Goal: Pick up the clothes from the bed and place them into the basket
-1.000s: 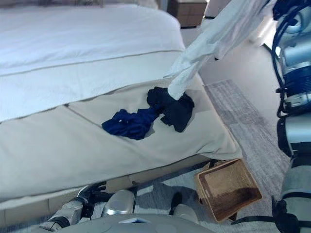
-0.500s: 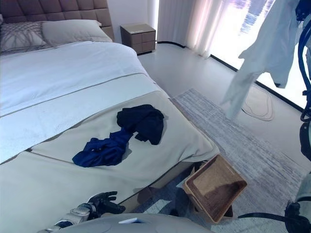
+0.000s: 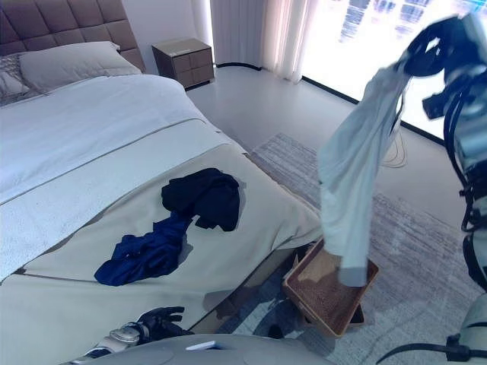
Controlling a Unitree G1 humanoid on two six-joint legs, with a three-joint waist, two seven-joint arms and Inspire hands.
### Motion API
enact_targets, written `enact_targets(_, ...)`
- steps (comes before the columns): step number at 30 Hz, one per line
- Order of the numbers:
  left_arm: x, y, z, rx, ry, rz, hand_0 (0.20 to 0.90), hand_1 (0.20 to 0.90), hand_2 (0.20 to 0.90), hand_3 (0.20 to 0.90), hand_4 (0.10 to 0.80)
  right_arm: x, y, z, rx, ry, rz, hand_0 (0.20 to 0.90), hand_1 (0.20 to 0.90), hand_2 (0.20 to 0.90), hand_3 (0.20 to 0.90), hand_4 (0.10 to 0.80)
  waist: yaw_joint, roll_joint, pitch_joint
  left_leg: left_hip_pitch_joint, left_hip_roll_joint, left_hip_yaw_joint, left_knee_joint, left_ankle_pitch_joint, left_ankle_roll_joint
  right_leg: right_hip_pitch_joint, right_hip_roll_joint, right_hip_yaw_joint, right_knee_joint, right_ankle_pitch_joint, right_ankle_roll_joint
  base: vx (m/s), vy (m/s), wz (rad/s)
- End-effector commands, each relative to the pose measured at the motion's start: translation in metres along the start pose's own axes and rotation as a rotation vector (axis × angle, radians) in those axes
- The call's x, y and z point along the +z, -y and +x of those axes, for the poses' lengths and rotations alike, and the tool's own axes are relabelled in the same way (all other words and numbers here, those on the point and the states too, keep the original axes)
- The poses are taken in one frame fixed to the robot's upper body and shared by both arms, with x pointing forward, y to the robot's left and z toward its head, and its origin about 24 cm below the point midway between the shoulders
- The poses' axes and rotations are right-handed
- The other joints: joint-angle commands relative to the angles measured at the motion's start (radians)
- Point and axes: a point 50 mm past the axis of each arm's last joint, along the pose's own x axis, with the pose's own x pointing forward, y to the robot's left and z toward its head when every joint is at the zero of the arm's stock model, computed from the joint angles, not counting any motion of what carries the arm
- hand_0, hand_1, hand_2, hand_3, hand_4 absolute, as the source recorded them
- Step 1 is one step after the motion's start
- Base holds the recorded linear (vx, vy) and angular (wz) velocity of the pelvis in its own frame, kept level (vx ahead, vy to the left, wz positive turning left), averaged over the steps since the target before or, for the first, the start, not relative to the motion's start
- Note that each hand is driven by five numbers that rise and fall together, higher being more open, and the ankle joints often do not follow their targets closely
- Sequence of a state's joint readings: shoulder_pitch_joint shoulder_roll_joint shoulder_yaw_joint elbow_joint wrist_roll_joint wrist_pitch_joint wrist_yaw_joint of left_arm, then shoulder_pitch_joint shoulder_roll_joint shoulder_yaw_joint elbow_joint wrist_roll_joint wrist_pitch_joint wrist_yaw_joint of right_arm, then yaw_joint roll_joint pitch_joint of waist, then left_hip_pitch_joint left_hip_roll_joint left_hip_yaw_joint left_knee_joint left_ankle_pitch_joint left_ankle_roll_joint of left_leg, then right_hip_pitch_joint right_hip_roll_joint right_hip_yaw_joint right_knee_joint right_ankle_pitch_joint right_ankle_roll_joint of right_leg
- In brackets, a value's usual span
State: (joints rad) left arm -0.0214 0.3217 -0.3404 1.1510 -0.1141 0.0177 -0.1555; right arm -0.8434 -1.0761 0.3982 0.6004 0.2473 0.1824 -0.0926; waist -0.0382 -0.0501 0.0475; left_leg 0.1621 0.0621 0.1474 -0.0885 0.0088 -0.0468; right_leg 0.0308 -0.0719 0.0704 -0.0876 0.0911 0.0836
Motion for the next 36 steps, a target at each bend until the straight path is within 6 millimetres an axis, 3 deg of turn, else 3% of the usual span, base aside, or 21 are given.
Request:
enact_targets(1,0.034,-0.015,0.000,0.021,0.114,0.099,0.900,0.900,0.900,0.900,0.800,0.045,0.040,-0.001,-0.186,0.196,0.068,0.300,0.300,0.300,0.200,0.100,-0.029,-0.028,0.037,-0.061,-0.017,-0.017,0.087,-0.066,0.030,-0.002,-0.007,-0.027,0.081,-0.052,-0.001,-0.096,-0.073,-0.07)
enact_targets(8,0.058,-0.010,0.001,0.026,0.212,0.076,0.900,0.900,0.900,0.900,0.800,0.006,-0.003,-0.016,-0.104,0.112,0.055,0.300,0.300,0.300,0.200,0.100,-0.071,0.000,0.092,-0.094,-0.002,0.002,0.080,-0.049,0.024,-0.052,0.001,-0.002,0.086,-0.042,-0.002,-0.098,-0.034,-0.17)
enact_targets(12,0.060,-0.006,0.001,0.031,0.237,0.051,0.900,0.900,0.900,0.900,0.800,-0.012,-0.019,-0.030,-0.092,0.094,0.089,0.300,0.300,0.300,0.200,0.100,-0.093,0.013,0.119,-0.100,0.006,0.009,0.063,-0.036,0.018,-0.066,0.007,0.003,0.079,-0.038,-0.005,-0.068,-0.024,-0.08)
enact_targets(19,0.055,-0.008,0.001,0.054,0.230,0.036,0.900,0.900,0.900,0.900,0.800,0.003,-0.009,-0.035,-0.236,0.205,0.161,0.300,0.300,0.300,0.200,0.100,-0.100,0.034,0.153,-0.119,0.009,-0.003,0.053,-0.021,0.006,-0.089,0.007,-0.008,0.087,-0.041,-0.009,-0.049,-0.020,-0.02)
enact_targets(26,0.059,0.000,0.001,0.036,0.268,0.015,0.900,0.900,0.900,0.900,0.800,0.041,0.025,-0.044,-0.517,0.410,0.302,0.300,0.300,0.300,0.200,0.100,-0.099,0.066,0.164,-0.135,-0.003,-0.021,0.053,-0.021,-0.003,-0.106,0.000,-0.017,0.091,-0.049,-0.013,-0.015,0.015,0.01)
enact_targets(29,0.063,0.003,0.002,0.021,0.277,0.015,0.900,0.900,0.900,0.900,0.800,0.046,0.033,-0.048,-0.569,0.431,0.325,0.300,0.300,0.300,0.200,0.100,-0.102,0.072,0.161,-0.139,-0.006,-0.025,0.058,-0.023,-0.007,-0.107,-0.003,-0.018,0.095,-0.054,-0.013,0.005,0.006,0.01)
enact_targets(31,0.066,0.005,0.002,0.014,0.282,0.019,0.900,0.900,0.900,0.900,0.800,0.045,0.034,-0.048,-0.580,0.422,0.319,0.300,0.300,0.300,0.200,0.100,-0.103,0.074,0.160,-0.140,-0.007,-0.025,0.059,-0.023,-0.008,-0.108,-0.005,-0.020,0.095,-0.054,-0.012,0.000,0.000,0.00)
enact_targets(36,0.071,0.005,0.002,0.007,0.294,0.025,0.900,0.900,0.900,0.900,0.800,0.019,0.028,-0.041,-0.492,0.281,0.275,0.300,0.300,0.300,0.200,0.100,-0.111,0.073,0.160,-0.151,-0.005,-0.025,0.065,-0.023,-0.013,-0.123,-0.008,-0.023,0.107,-0.058,-0.010,0.000,0.000,0.00)
